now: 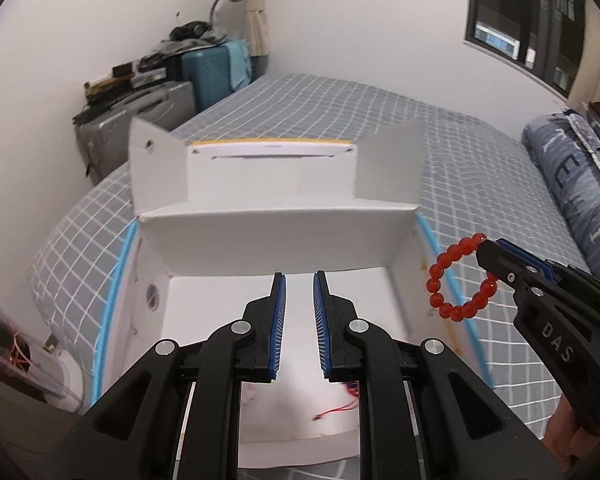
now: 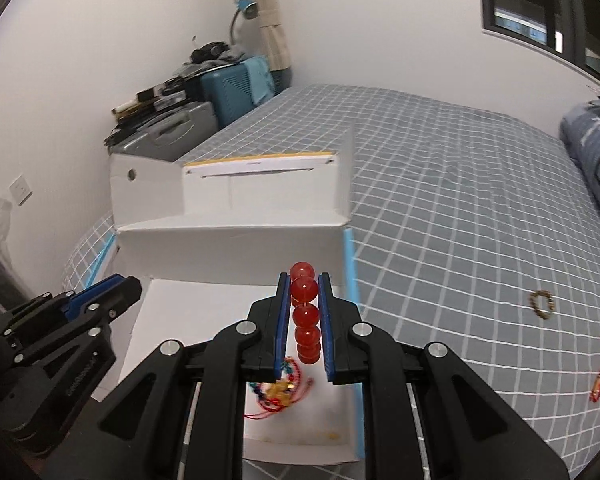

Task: Organize jewelry
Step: 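Open both tools to drop the amber and red bead bracelets into the box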

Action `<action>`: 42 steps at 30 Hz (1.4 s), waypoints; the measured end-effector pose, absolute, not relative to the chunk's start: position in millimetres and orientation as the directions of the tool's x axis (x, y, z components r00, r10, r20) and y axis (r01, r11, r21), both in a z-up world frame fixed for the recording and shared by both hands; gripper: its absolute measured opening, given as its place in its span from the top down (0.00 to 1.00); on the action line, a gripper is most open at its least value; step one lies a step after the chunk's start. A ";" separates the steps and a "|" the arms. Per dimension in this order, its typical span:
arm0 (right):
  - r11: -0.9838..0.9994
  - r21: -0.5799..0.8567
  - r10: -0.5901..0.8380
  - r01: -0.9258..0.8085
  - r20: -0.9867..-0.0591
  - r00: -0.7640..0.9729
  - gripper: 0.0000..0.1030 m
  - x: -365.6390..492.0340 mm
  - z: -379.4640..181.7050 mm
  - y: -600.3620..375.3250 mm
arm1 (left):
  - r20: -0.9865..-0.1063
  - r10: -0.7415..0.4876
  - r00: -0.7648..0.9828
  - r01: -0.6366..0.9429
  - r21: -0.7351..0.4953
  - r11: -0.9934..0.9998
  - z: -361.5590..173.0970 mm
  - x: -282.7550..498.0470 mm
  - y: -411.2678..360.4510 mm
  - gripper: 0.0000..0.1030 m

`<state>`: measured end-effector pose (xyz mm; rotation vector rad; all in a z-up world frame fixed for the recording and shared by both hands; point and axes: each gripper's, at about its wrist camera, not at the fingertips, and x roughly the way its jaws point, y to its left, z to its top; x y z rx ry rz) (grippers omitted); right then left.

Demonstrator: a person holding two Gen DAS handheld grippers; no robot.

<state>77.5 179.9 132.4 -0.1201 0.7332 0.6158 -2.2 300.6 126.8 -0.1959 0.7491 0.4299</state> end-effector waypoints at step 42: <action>0.854 -0.003 0.350 -0.520 -0.735 0.580 0.31 83.8 73.0 220.5 | -0.761 0.355 0.543 -0.534 0.013 0.845 71.3 -0.5 344.0 0.26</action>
